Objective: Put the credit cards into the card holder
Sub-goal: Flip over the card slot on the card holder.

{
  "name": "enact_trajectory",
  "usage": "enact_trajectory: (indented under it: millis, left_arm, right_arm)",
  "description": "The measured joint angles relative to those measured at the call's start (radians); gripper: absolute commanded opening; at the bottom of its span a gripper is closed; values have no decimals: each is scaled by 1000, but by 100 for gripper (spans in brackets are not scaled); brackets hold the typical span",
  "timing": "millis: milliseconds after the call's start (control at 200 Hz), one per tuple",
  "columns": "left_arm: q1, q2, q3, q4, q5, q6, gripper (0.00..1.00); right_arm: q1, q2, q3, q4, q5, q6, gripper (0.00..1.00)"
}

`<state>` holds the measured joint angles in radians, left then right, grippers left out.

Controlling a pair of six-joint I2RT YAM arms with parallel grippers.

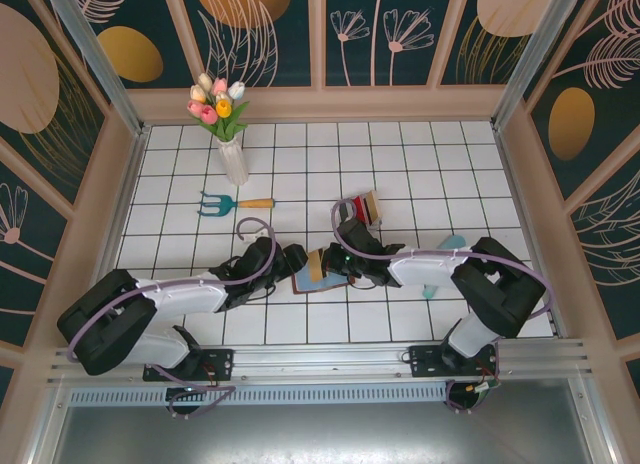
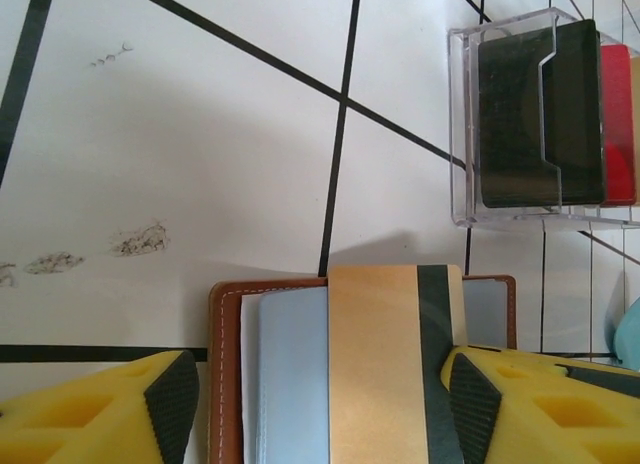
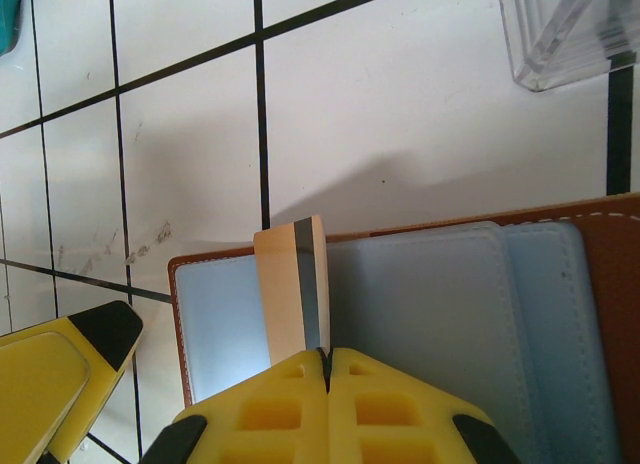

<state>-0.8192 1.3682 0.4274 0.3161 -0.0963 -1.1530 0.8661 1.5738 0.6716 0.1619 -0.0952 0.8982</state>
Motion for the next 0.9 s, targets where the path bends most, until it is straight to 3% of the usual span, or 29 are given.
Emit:
enact_trajectory:
  millis: [110, 295, 415, 651, 901]
  left_arm:
    - [0, 55, 11, -7, 13, 12, 56]
    - [0, 140, 76, -54, 19, 45, 30]
    - [1, 147, 77, -71, 16, 48, 19]
    - [1, 151, 81, -74, 16, 53, 16]
    - [1, 175, 100, -74, 18, 60, 16]
  right_arm:
    - [0, 0, 0, 0, -1, 0, 0]
    - [0, -8, 1, 14, -5, -1, 0]
    - [0, -55, 1, 6, -5, -1, 1]
    - [-49, -200, -53, 7, -5, -6, 1]
    - [-69, -163, -130, 64, -53, -42, 0]
